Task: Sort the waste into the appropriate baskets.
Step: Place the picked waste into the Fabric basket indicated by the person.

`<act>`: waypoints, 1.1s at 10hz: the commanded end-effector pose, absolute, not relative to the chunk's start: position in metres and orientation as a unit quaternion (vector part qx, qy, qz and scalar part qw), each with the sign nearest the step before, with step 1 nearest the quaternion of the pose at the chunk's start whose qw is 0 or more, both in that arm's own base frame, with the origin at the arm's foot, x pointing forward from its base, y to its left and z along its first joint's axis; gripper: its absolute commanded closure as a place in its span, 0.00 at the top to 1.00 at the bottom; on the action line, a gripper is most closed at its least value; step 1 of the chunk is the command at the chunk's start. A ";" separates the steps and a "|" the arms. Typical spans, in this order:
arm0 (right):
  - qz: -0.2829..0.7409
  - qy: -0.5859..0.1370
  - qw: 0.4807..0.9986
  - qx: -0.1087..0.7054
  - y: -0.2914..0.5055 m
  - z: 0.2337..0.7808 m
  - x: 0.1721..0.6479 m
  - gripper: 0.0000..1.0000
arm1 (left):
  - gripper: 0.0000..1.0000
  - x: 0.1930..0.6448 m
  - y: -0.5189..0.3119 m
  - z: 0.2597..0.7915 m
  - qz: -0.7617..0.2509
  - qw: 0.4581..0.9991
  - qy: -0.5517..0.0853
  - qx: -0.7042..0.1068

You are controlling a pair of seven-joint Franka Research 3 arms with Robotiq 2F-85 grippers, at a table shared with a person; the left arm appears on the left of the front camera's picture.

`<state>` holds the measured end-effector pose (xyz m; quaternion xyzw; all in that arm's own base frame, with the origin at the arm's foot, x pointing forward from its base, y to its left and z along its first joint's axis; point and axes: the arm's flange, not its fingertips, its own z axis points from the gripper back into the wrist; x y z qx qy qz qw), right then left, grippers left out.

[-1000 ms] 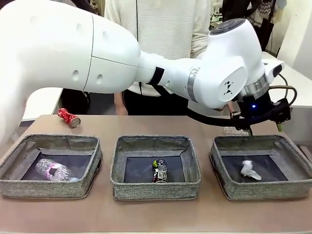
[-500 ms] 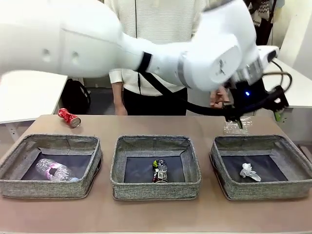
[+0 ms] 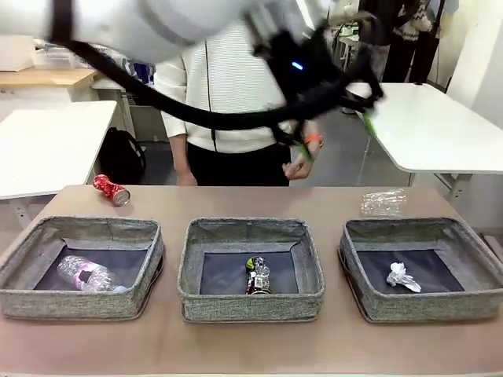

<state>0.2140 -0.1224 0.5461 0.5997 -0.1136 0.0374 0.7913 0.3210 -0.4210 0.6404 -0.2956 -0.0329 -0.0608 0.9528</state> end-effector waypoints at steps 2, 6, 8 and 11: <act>0.055 -0.068 0.769 0.634 -0.062 0.548 0.251 1.00 | 1.00 0.317 -0.280 0.633 -0.001 0.928 -0.017 -0.372; 0.074 -0.029 0.737 0.672 0.010 0.555 0.287 1.00 | 1.00 0.302 -0.103 0.621 -0.026 0.850 0.006 -0.525; 0.047 -0.028 0.733 0.678 0.006 0.557 0.297 1.00 | 1.00 0.280 -0.017 0.600 -0.018 0.806 0.005 -0.591; -0.113 -0.088 0.699 0.700 -0.023 0.555 0.332 1.00 | 1.00 0.249 0.060 0.526 -0.020 0.709 -0.074 -0.701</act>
